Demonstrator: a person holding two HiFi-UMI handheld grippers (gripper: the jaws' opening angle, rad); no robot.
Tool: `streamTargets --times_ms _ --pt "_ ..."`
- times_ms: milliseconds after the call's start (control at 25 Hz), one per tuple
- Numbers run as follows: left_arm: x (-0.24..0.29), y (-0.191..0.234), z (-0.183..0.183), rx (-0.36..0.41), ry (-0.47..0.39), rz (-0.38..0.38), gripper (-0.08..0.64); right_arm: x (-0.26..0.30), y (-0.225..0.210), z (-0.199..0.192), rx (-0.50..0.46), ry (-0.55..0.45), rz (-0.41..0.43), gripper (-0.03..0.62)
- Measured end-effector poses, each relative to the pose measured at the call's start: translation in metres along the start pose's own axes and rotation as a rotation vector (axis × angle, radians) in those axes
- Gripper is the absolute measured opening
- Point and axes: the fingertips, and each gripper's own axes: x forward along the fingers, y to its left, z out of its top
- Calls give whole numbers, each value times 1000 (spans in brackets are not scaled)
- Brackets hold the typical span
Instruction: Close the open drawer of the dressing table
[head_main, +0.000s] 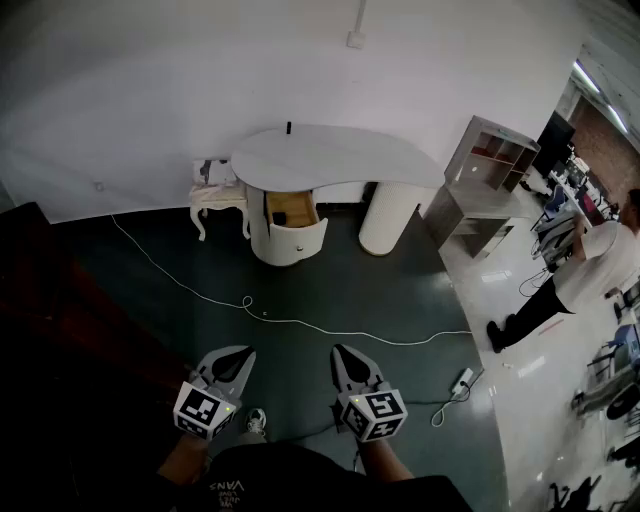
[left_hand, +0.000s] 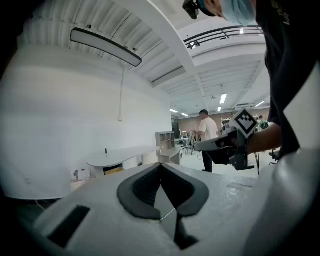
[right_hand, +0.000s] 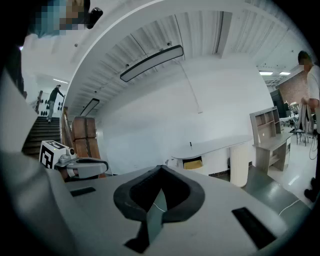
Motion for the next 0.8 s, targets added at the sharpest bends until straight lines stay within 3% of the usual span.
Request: streamTargets --times_ms 400,640,680,760,800 --pt "15 26 0 -47 -42 -61 21 35 9 2 -12 -3 -6 11" --pt "22 60 -10 -60 -31 -90 26 65 12 -3 -2 -3 -61 108" --pt "25 67 -12 -65 -29 -97 44 71 12 -3 6 -4 -70 124" --pt "29 81 -17 -77 -19 -108 162 83 12 -5 17 -1 -91 144" --pt "31 88 -18 -77 -13 -113 182 88 12 -6 21 0 -102 147"
